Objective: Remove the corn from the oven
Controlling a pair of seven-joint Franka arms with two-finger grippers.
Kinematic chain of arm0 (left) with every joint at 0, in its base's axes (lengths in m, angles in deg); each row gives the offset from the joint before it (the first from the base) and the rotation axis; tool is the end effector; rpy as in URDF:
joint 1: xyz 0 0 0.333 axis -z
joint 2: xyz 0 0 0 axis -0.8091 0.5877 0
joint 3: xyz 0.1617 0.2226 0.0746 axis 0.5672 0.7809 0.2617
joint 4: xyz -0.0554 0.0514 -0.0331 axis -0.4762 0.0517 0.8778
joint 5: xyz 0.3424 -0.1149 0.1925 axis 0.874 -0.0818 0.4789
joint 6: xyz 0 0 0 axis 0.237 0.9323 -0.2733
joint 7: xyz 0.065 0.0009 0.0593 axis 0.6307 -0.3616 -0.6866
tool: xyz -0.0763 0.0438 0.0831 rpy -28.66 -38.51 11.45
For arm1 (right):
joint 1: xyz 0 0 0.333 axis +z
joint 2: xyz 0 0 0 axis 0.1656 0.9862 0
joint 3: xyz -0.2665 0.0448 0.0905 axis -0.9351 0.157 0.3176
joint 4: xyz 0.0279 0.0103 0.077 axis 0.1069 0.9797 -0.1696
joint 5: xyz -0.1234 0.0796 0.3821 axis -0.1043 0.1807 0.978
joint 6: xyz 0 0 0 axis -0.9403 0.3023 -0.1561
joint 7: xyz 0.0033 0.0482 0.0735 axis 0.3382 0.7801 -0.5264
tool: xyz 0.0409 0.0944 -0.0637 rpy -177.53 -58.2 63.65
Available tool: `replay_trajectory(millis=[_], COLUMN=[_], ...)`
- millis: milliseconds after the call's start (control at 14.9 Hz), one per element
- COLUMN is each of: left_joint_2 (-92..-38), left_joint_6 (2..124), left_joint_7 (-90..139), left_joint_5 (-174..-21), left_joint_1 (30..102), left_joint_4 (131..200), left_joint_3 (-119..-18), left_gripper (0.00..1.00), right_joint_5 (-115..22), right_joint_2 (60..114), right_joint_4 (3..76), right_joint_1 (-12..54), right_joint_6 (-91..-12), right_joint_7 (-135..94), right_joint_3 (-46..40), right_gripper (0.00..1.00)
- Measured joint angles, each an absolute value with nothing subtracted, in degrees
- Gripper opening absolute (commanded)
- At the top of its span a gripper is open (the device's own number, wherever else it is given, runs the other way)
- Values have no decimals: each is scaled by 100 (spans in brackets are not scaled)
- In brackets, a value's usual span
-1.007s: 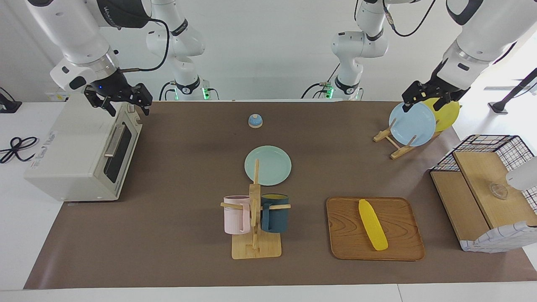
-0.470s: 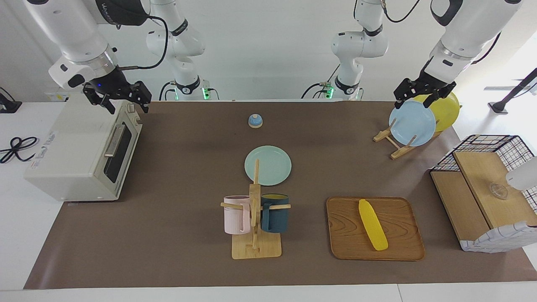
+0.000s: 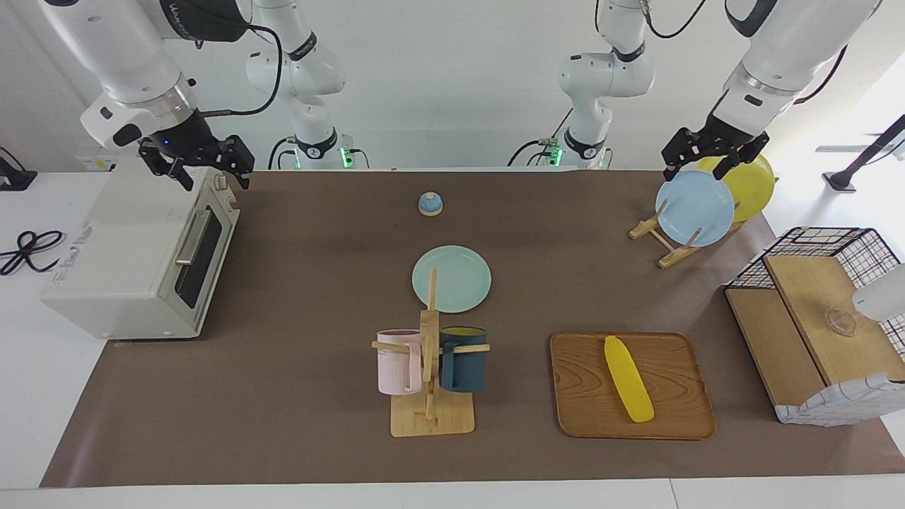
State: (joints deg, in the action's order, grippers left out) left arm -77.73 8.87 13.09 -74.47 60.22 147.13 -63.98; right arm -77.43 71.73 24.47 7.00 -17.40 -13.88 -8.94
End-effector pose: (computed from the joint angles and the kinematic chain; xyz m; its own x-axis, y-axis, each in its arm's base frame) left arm 0.5434 -0.0500 0.5912 0.9975 -0.0154 -0.0692 -0.0131 -0.9993 0.0348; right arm 0.5586 -0.0120 0.5792 0.9952 0.0100 -0.0975 0.0102 -0.9999 0.0016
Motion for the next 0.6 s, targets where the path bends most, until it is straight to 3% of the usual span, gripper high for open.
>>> replay_trajectory(millis=[604], left_joint_2=[-7682], left_joint_6=[842], left_joint_7=[1309], left_joint_5=[-7447], left_joint_1=[5947], left_joint_4=[14732], left_joint_3=[-6436], left_gripper=[100], right_joint_5=[-7743], right_joint_2=[7190], right_joint_4=[2459], right_joint_1=[693], right_joint_6=[-1720], right_joint_7=[-1388], right_joint_3=[-908], right_gripper=[100])
